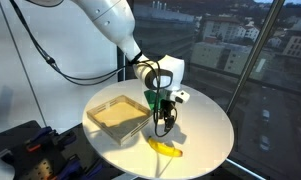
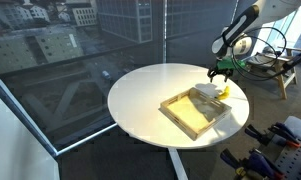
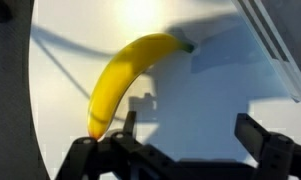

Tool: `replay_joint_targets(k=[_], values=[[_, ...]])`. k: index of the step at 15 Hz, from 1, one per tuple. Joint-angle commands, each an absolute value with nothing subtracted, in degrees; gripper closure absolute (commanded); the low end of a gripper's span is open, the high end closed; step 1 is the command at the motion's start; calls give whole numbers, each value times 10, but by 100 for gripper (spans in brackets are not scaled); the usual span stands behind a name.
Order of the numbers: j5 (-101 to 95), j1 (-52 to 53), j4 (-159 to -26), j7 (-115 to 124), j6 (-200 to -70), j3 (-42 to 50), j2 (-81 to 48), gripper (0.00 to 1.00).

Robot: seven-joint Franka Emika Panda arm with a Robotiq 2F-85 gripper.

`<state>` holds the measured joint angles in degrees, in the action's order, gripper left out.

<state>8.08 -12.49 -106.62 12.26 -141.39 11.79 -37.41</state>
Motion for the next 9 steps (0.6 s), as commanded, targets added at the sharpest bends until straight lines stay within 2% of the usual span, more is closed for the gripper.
replay_joint_targets(k=[1, 9], values=[[83, -133, -1080, 95, -1405, 107, -345, 0], [82, -130, -1101, 65, -1405, 96, -310, 0]])
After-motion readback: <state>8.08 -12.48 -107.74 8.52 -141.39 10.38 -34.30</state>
